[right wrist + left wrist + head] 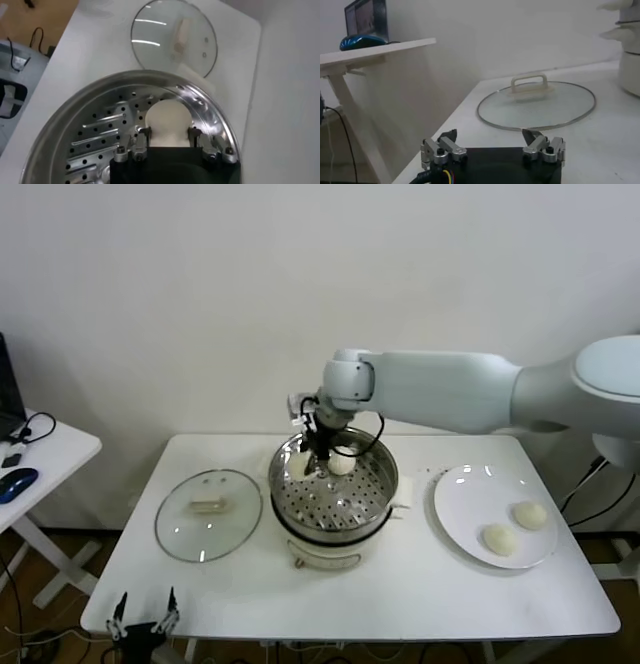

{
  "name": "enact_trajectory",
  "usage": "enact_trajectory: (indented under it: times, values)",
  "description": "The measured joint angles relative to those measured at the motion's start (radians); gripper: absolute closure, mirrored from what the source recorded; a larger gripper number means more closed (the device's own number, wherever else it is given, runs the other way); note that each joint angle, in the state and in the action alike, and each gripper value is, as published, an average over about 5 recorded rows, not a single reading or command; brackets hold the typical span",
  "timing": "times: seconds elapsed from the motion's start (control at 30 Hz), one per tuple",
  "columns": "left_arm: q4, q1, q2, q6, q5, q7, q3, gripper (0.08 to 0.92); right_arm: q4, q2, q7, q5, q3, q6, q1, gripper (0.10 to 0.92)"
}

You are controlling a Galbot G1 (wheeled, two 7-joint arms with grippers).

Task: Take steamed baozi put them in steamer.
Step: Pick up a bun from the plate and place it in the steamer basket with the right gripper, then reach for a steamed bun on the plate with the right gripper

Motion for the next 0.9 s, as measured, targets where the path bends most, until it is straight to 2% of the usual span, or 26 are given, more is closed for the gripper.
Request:
enact_trajectory:
  times: [0.17, 0.27, 0.63, 0.9]
  values:
    - [0.007, -0.003, 0.000, -0.001, -0.001, 0.000, -0.002, 0.177, -0.029, 0.022, 0.005, -0.040, -0.009, 0.010, -0.038, 0.490]
    - [0.012, -0.005, 0.000, -0.002, -0.002, 0.000, -0.004, 0.177, -0.044, 0.031, 0.010, -0.061, -0.010, 0.017, -0.055, 0.457]
    - [0.014, -0.006, 0.000, -0.005, -0.005, 0.000, -0.006, 0.177, -0.046, 0.021, 0.002, -0.073, -0.001, 0.041, -0.052, 0.215]
    - [-0.003, 0.001, -0.004, -0.004, -0.004, -0.001, -0.003, 0.177, -0.004, -0.053, -0.084, -0.009, -0.037, 0.085, 0.037, 0.203]
